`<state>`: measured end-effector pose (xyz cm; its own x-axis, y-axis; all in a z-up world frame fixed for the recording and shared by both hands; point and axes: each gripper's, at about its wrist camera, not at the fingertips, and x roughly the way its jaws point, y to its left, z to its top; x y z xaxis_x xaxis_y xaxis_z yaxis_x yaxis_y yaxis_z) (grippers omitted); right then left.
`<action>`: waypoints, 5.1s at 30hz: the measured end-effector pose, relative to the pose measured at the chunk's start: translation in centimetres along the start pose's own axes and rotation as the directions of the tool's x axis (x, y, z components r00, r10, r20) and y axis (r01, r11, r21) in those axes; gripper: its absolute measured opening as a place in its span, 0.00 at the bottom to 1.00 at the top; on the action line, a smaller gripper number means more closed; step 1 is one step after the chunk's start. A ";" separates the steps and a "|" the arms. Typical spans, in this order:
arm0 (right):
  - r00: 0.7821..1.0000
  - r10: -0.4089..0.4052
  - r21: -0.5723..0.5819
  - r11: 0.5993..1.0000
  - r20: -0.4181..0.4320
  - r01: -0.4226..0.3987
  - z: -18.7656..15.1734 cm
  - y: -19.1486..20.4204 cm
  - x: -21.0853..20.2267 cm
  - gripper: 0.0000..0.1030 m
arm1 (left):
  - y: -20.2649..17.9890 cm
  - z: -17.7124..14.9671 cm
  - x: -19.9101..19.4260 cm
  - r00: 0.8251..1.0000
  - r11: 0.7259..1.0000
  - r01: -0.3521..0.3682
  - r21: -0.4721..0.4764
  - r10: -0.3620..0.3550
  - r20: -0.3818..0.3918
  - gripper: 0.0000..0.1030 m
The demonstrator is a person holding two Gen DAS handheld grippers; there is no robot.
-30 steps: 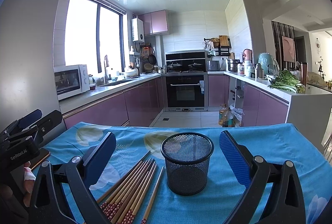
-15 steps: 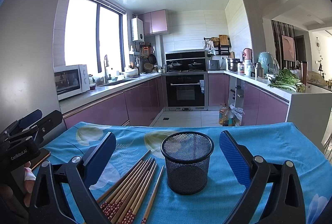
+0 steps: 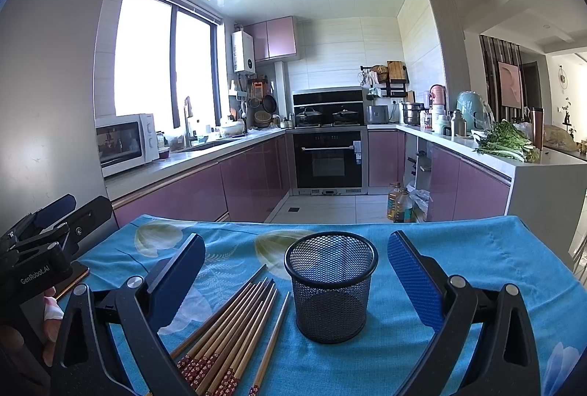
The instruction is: Organize utensils
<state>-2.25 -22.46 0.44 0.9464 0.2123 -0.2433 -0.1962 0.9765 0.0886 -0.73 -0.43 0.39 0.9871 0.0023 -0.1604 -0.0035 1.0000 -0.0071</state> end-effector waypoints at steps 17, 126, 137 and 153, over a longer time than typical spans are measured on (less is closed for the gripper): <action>0.969 0.079 -0.011 0.996 -0.232 -0.084 -2.3 0.6 2.8 0.93 | -0.3 -1.8 3.4 0.981 0.997 0.053 0.051 -0.042 -0.189 0.94; 0.865 0.190 0.103 0.982 -0.465 -0.160 4.5 -6.2 11.5 0.06 | -14.8 2.9 17.7 0.679 0.831 0.548 -0.099 -0.510 -0.528 0.10; 0.922 0.111 0.098 0.992 -0.370 -0.080 5.0 -6.2 9.6 0.24 | -9.5 3.7 15.0 0.789 0.889 0.456 -0.048 -0.429 -0.440 0.32; 0.796 0.275 0.083 0.958 -0.539 -0.275 -3.0 1.4 7.5 0.31 | -3.4 -5.5 13.6 0.720 0.921 0.387 -0.036 -0.327 -0.612 0.36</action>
<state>3.79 -19.42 -4.15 0.5616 0.4569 -0.6898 -0.4265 0.8742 0.2319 11.79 -3.81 -7.23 0.6135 -0.3295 -0.7177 0.3731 0.9219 -0.1043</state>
